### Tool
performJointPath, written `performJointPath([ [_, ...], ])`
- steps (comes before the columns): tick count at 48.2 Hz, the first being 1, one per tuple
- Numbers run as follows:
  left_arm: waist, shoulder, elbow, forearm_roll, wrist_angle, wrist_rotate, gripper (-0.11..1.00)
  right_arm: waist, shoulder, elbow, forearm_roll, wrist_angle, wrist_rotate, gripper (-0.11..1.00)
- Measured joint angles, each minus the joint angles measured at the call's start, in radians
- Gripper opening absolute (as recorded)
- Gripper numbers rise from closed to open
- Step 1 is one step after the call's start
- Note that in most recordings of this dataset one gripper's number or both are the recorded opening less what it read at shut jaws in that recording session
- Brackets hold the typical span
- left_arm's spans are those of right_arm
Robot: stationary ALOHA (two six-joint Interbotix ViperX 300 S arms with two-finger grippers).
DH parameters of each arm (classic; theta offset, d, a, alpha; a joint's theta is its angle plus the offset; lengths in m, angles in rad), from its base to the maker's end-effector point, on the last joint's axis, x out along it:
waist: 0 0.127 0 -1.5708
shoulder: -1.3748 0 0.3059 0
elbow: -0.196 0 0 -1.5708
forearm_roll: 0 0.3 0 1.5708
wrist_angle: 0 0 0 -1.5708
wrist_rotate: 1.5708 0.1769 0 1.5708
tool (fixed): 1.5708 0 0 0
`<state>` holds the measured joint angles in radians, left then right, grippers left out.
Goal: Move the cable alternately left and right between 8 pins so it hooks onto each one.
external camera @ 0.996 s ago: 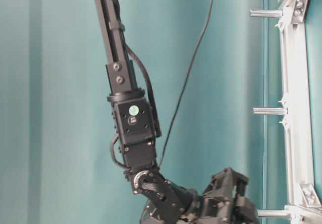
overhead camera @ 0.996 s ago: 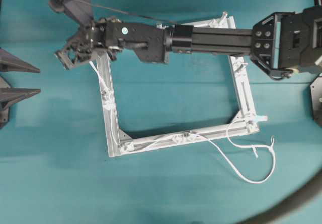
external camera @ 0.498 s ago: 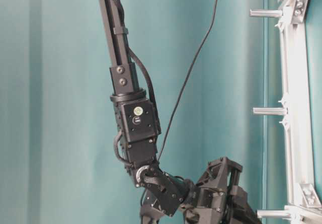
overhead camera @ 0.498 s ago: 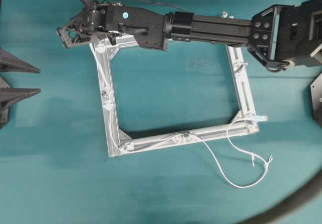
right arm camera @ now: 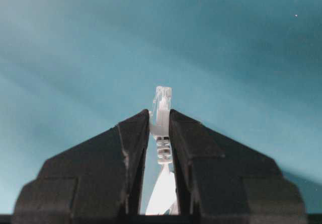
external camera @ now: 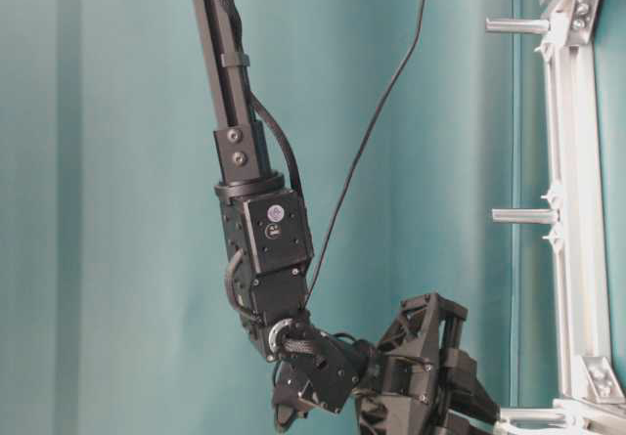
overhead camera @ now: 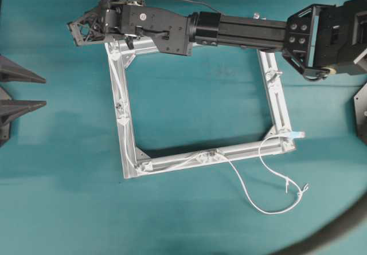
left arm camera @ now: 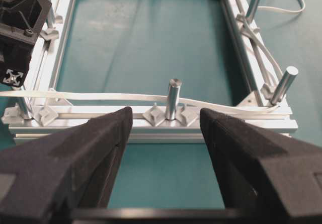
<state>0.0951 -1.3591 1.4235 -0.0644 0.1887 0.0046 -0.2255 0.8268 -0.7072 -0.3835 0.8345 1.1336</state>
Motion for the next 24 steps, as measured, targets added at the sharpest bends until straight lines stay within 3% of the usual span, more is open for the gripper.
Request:
performJointPath([
  [12, 0.0, 0.0, 0.002, 0.0, 0.0, 0.0, 0.67, -0.002, -0.015, 0.083, -0.005, -0.028, 0.058, 0.15],
  [24, 0.0, 0.0, 0.002, 0.0, 0.0, 0.0, 0.67, -0.006, -0.14, 0.298, -0.046, -0.135, 0.156, 0.15],
])
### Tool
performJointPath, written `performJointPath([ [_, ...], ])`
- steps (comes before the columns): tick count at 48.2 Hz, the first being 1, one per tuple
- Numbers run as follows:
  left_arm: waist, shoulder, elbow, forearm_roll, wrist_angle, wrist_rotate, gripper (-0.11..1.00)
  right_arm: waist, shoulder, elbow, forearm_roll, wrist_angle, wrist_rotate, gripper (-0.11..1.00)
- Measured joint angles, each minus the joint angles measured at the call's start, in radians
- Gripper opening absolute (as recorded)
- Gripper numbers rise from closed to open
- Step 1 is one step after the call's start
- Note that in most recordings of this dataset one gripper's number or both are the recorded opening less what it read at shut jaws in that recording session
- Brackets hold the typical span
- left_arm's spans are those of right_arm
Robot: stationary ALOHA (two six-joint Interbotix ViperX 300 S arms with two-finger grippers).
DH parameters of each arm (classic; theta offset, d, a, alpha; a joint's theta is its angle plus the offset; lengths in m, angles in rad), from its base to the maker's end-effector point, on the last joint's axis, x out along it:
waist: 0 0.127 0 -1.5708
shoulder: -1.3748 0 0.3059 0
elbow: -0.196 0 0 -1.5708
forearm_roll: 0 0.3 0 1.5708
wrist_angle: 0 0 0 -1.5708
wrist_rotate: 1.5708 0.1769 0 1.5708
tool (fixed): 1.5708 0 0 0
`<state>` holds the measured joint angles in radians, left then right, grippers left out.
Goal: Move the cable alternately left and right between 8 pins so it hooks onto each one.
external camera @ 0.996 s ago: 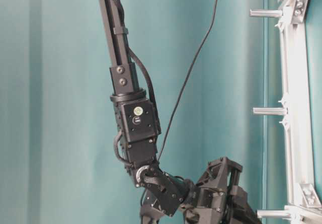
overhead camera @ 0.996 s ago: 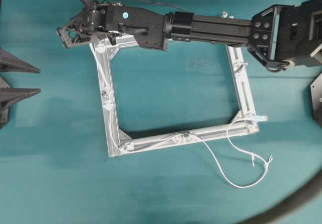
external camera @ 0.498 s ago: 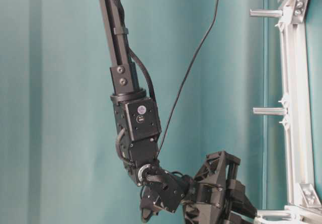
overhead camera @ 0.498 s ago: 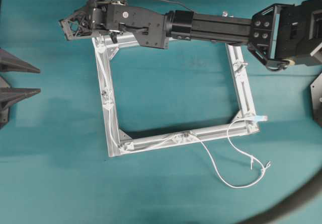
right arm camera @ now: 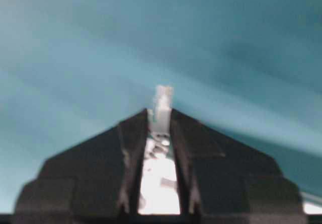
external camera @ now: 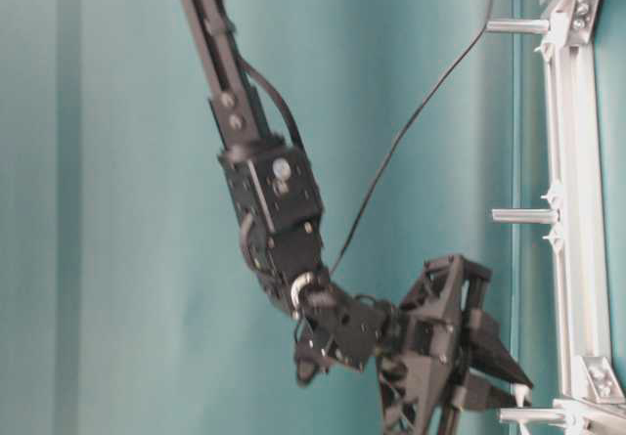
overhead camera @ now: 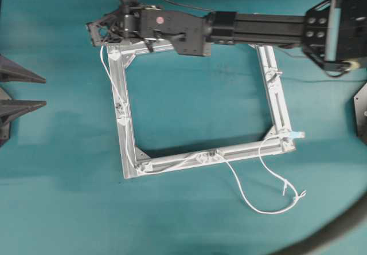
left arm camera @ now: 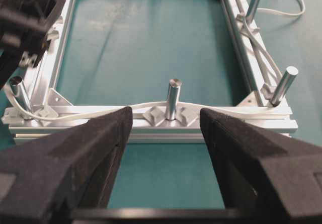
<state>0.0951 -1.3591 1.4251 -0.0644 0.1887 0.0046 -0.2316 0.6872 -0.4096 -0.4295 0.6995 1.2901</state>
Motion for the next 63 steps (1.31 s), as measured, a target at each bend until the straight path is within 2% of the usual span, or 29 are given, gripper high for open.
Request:
performJointPath([
  [19, 0.0, 0.0, 0.0, 0.0, 0.0, 0.0, 0.67, 0.029, -0.138, 0.207, -0.052, -0.041, 0.064, 0.15],
  [36, 0.0, 0.0, 0.0, 0.0, 0.0, 0.0, 0.67, 0.057, -0.232, 0.399, -0.057, -0.138, 0.124, 0.15],
  [46, 0.0, 0.0, -0.002, 0.0, 0.0, -0.002, 0.67, 0.091, -0.265, 0.462, -0.058, -0.21, 0.127, 0.15],
  [63, 0.0, 0.0, -0.002, 0.0, 0.0, -0.002, 0.67, 0.118, -0.275, 0.486, -0.058, -0.397, 0.12, 0.15],
])
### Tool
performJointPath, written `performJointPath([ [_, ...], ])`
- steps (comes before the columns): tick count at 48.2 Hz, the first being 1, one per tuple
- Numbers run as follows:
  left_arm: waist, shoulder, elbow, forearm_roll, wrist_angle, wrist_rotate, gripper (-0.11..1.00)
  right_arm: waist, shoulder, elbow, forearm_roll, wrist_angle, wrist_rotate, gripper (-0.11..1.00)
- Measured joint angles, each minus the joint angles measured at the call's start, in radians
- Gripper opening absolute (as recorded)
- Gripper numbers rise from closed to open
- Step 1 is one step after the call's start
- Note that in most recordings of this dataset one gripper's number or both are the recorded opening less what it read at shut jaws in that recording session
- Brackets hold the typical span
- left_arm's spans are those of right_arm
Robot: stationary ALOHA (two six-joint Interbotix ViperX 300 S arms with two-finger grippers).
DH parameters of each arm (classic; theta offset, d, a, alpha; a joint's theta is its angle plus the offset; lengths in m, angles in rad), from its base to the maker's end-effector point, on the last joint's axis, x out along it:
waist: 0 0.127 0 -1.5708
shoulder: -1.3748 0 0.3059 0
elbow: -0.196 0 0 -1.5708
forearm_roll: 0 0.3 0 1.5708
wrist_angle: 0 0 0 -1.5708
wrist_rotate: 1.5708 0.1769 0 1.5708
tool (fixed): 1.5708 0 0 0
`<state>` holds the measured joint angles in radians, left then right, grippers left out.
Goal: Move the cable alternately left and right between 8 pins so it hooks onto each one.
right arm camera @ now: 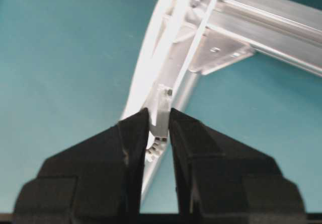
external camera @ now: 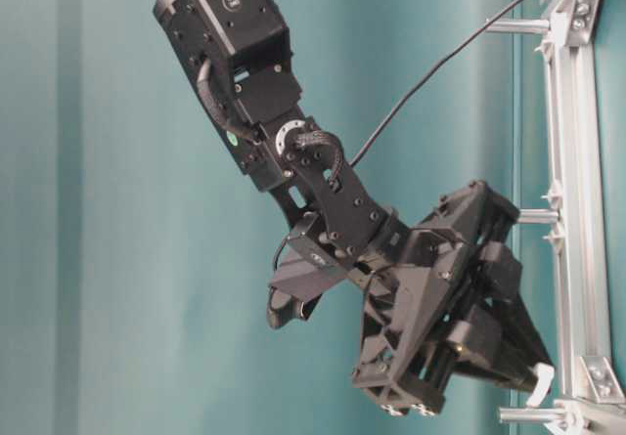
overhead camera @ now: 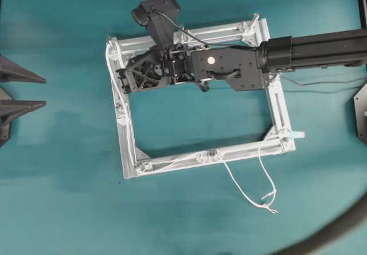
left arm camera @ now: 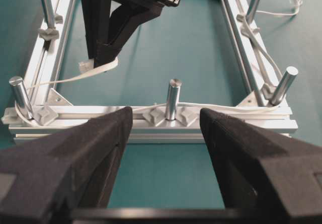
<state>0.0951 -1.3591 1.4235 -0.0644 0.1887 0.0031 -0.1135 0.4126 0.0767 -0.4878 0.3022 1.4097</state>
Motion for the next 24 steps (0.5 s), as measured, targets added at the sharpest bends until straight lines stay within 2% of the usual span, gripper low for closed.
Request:
performJointPath([
  [9, 0.0, 0.0, 0.002, 0.0, 0.0, 0.002, 0.67, 0.003, 0.002, 0.006, 0.0, -0.021, -0.006, 0.15],
  [24, 0.0, 0.0, 0.002, 0.0, 0.0, 0.002, 0.68, 0.018, 0.002, 0.023, -0.003, -0.021, -0.055, 0.15],
])
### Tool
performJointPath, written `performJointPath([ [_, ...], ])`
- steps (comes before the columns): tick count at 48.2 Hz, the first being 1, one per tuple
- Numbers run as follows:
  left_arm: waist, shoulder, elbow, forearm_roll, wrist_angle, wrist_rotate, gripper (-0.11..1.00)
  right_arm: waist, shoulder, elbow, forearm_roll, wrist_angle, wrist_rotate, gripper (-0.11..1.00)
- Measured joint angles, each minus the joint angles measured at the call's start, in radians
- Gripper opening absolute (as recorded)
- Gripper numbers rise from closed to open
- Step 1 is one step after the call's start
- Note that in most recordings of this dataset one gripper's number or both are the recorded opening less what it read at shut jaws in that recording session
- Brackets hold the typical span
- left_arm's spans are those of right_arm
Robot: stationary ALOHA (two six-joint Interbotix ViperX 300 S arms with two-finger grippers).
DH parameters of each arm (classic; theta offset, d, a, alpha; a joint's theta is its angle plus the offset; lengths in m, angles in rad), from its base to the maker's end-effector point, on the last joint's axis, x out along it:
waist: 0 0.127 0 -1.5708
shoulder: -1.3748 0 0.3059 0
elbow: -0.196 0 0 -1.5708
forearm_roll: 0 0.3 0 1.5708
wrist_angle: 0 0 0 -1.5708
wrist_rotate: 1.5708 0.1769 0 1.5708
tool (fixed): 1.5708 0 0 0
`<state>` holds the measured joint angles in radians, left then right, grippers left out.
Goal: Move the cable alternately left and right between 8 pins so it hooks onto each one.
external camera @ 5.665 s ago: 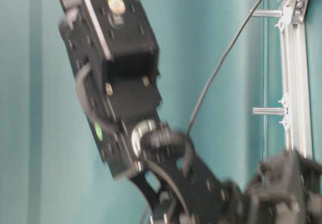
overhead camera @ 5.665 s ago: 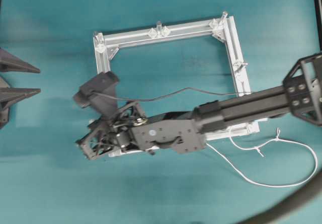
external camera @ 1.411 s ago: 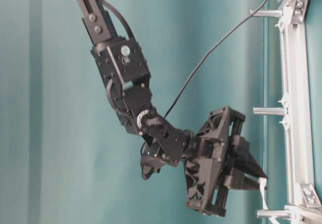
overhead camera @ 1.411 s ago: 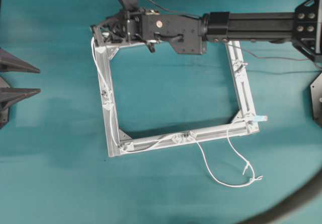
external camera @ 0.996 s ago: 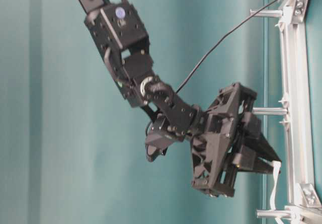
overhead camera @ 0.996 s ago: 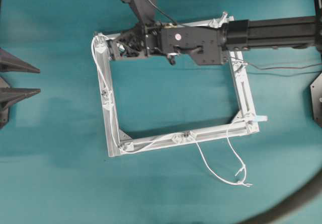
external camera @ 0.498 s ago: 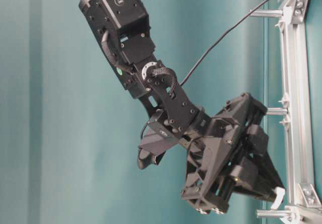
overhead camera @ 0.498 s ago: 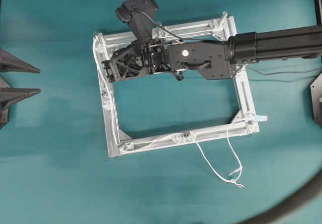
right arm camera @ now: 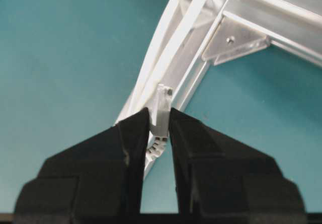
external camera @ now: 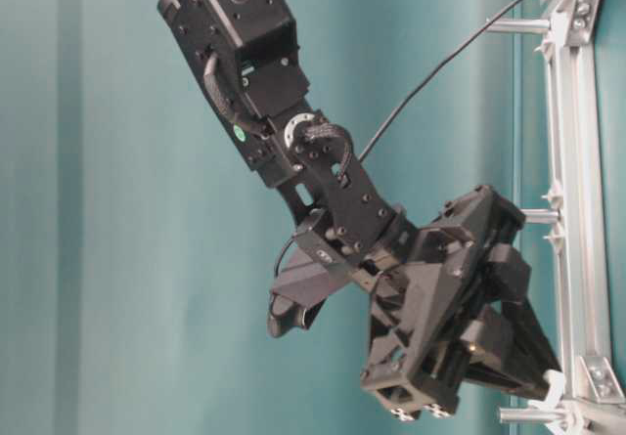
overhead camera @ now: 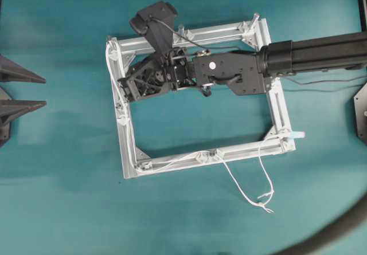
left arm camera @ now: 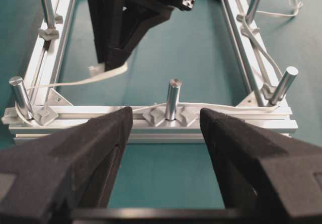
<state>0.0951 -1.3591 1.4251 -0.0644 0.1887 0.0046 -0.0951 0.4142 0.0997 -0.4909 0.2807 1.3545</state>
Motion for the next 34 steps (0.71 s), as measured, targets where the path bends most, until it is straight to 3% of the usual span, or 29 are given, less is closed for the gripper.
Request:
performJointPath([
  [12, 0.0, 0.0, -0.002, 0.0, 0.0, 0.0, 0.68, 0.035, -0.012, 0.044, -0.003, -0.002, -0.003, 0.15],
  [34, 0.0, -0.002, -0.002, -0.002, 0.0, 0.0, 0.67, 0.048, -0.221, 0.299, -0.003, 0.081, -0.002, 0.15],
])
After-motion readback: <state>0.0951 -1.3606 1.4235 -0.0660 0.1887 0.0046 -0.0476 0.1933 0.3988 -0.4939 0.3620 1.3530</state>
